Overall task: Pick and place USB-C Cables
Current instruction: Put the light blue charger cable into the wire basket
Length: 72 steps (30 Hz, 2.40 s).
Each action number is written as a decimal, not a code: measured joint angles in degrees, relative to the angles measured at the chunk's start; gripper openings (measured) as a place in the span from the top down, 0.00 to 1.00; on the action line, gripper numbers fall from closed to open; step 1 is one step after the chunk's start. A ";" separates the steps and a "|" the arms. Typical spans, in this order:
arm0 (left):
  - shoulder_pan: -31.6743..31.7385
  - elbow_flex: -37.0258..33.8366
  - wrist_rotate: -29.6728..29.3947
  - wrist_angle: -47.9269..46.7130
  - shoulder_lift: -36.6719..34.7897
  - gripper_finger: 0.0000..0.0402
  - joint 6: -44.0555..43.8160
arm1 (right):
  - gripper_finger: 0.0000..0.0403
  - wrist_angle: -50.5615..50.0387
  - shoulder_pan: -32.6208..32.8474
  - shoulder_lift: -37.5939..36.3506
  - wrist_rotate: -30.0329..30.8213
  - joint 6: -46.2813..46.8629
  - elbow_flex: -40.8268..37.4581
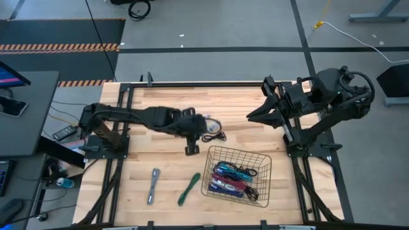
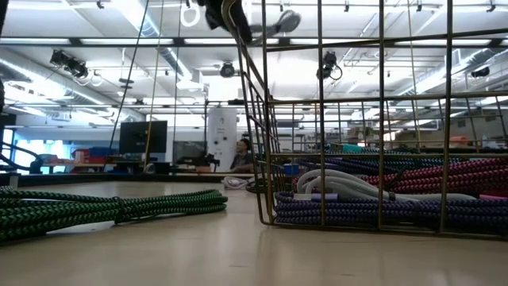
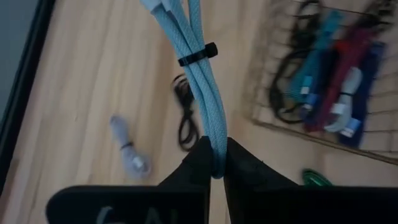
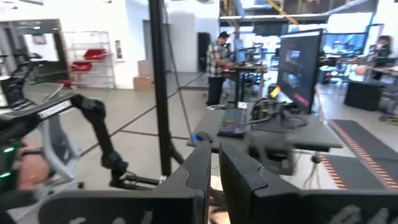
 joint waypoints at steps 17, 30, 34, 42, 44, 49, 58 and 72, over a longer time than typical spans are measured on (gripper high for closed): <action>-7.55 0.03 7.63 18.97 1.46 0.95 10.15 | 0.90 1.24 0.00 0.31 3.25 2.04 0.02; -11.16 -0.04 12.54 25.56 13.66 0.95 2.84 | 0.90 3.67 0.00 0.28 3.12 3.39 0.02; -11.79 -0.02 13.82 28.17 16.28 0.95 3.98 | 0.90 3.85 0.00 0.28 3.10 3.09 0.02; -11.91 0.07 15.21 26.45 18.43 0.95 9.19 | 0.90 3.88 0.00 0.28 3.10 2.95 0.00; -11.91 0.02 15.87 25.89 18.56 0.95 10.15 | 0.90 3.88 0.00 0.28 3.10 2.95 0.01; -11.91 0.02 15.99 24.74 18.56 0.95 12.89 | 0.90 3.88 0.00 0.28 3.08 2.95 0.01; -11.93 0.02 16.01 24.80 18.56 0.95 13.58 | 0.90 3.90 0.00 0.28 3.08 2.95 0.00; -11.62 0.02 16.87 24.94 19.44 0.95 18.11 | 0.90 3.90 0.00 0.28 3.08 2.95 0.00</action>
